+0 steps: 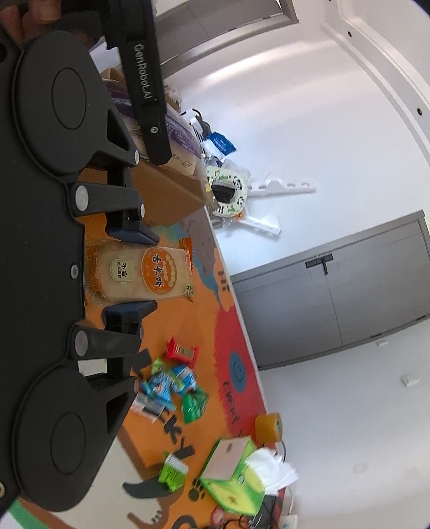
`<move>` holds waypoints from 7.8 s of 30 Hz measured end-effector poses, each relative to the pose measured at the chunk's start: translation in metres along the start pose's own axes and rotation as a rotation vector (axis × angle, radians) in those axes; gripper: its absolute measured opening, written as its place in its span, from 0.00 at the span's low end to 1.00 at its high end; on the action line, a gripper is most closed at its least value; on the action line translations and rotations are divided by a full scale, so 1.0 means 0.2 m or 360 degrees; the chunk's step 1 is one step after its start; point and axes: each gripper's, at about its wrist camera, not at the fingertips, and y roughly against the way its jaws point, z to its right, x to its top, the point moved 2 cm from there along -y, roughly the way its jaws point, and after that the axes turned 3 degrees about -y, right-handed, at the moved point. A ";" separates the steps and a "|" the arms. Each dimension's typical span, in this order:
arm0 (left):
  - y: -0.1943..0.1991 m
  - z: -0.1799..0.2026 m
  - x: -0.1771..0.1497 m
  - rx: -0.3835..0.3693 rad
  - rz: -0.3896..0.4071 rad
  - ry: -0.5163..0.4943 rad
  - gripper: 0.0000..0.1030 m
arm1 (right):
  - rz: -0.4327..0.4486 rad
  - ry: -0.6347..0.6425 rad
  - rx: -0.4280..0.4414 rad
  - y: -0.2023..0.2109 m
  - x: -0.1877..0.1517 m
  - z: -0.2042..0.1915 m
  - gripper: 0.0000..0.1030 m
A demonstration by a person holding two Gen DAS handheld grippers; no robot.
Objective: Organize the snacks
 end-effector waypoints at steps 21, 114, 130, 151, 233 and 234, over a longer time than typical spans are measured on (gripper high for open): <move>-0.14 -0.51 0.16 0.0180 0.0042 0.0176 0.28 | -0.0033 0.0160 0.0123 -0.28 0.09 -0.35 0.35; -0.28 0.37 0.01 -0.0190 -0.0117 -0.0037 0.94 | -0.0041 -0.0227 -0.0492 0.20 0.01 0.64 1.00; -0.58 0.56 -0.04 -0.0219 -0.0196 -0.0011 0.93 | -0.0043 -0.0345 -0.0547 0.04 0.07 0.86 0.85; -0.97 0.75 -0.17 -0.0141 -0.0359 -0.0022 0.67 | -0.0114 -0.0407 -0.0565 -0.29 0.13 1.07 0.74; -0.14 -0.49 0.14 0.0097 0.0065 0.0436 0.45 | -0.0001 -0.0016 0.0010 -0.26 0.21 -0.25 0.30; -0.15 -0.50 0.14 0.0091 0.0054 0.0439 0.46 | -0.0004 -0.0009 0.0013 -0.28 0.21 -0.27 0.30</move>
